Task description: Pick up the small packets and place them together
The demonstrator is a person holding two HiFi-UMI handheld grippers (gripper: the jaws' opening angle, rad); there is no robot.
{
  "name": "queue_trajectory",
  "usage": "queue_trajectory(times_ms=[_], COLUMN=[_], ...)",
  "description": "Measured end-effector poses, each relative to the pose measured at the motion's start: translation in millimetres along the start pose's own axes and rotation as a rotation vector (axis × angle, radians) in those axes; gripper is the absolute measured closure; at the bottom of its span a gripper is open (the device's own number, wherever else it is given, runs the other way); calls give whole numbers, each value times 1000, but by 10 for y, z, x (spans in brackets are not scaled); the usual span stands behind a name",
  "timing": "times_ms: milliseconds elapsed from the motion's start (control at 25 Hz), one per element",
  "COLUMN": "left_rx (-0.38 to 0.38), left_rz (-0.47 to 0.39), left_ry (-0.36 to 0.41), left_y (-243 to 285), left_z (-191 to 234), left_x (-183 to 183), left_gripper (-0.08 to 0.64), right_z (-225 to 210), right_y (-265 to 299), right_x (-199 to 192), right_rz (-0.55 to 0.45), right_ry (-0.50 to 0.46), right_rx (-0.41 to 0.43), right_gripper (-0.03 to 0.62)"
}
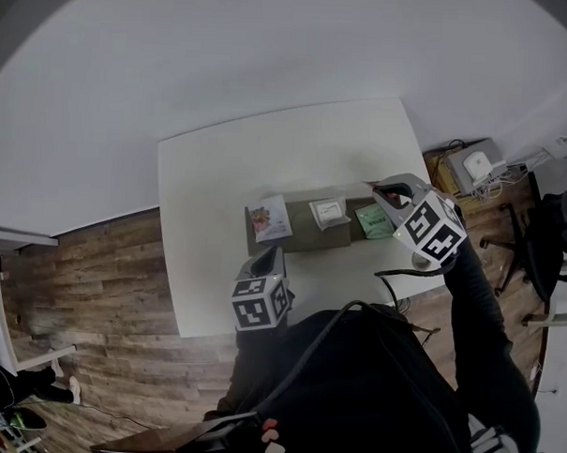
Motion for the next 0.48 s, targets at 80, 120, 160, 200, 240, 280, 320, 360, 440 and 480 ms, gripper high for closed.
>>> queue_trajectory(times_ms=[80,120,160,200,240,280,320,360,440,480], left_rx=[1,2,3,5,6,8,10,13,20,24], left_rz=[-6,-9,-11,-12,-14,-15,-17,-19,-25,-28], left_ry=[-5,-7,-9,-11,-14,-16,-19,-22,-29,-33], left_y=[-24,-34,-45,-57,-71,-87,-102,-115,-141,-158], left_z=[1,2,3,3,3,3,6,13,39,56], left_x=[-11,-17,-24,-33,-42,-53,-64,-73,-86,-92], left_gripper=[560,560,561,561,561,561,561,561,561,560], right_z=[-22,-30,-35,-37,-34,-24,-8,12,61,90], right_y=[11,25,41,59,79,102,132,168,258,307], right_x=[121,179,239,301,365,429,492,551,657,701], right_rz=[-36,-54,-71,-87,-103,-117,-129,-140,-156,-161], right_ry=[-13,-15,-17,-20,-24,-29,-36,-46,-68,-77], right_rx=[-21,-29,-35,-39,-40,-38,-33,-25,-8,3], right_gripper=[591,591,591,591,591,591,591,591,591,591])
Point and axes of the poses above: the fingertips, and each gripper's own axes: y forward along the fingers, z to its left, x out of its top, the point moved 6 cm from there along -y, backward along the fingers, and after that the axes turned 11 degrees about -y, right-handed, at the moved point
